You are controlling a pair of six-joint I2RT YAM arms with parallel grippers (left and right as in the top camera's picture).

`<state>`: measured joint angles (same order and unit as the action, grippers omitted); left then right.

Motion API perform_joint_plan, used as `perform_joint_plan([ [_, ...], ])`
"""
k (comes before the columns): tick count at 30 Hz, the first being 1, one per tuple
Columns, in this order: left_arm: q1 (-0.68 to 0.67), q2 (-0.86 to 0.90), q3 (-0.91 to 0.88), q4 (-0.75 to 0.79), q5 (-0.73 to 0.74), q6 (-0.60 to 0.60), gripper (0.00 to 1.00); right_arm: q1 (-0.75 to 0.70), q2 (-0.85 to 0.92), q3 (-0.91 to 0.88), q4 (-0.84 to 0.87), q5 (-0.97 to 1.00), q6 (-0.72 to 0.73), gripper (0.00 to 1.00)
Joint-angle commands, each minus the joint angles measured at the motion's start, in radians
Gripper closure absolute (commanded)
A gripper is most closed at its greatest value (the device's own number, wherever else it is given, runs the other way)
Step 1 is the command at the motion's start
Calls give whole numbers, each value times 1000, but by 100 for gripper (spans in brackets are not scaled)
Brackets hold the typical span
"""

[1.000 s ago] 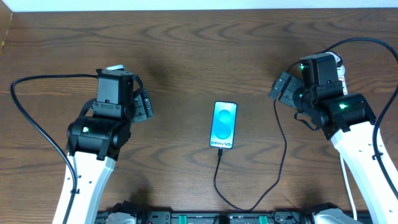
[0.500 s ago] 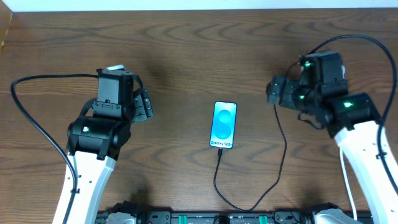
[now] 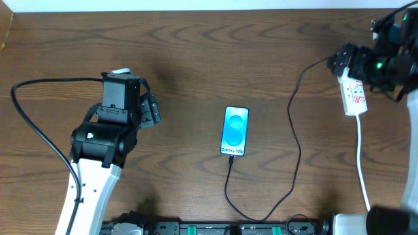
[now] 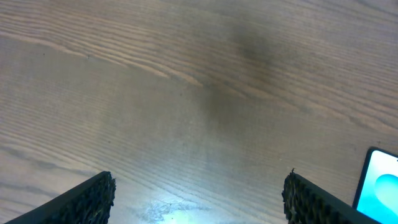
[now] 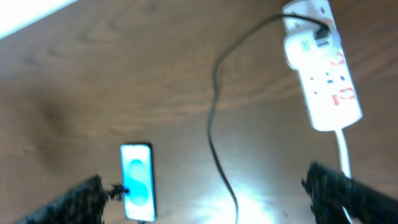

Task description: Plug charger to phone and switch on socket

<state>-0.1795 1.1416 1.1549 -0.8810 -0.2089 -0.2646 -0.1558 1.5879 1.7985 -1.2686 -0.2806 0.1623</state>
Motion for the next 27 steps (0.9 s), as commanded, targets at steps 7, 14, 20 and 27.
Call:
perform_joint_plan([
  [7,-1,0,10,-1,-13,6,14,-125,306,205,-62,-18,-204,1],
  [14,-1,-1,10,-1,-13,6,14,-177,447,204,-59,-18,-384,1],
  [20,-1,0,10,-1,-13,6,14,-179,546,204,-24,7,-433,1],
  [27,-1,-1,10,-1,-13,6,14,-179,627,204,46,50,-425,1],
])
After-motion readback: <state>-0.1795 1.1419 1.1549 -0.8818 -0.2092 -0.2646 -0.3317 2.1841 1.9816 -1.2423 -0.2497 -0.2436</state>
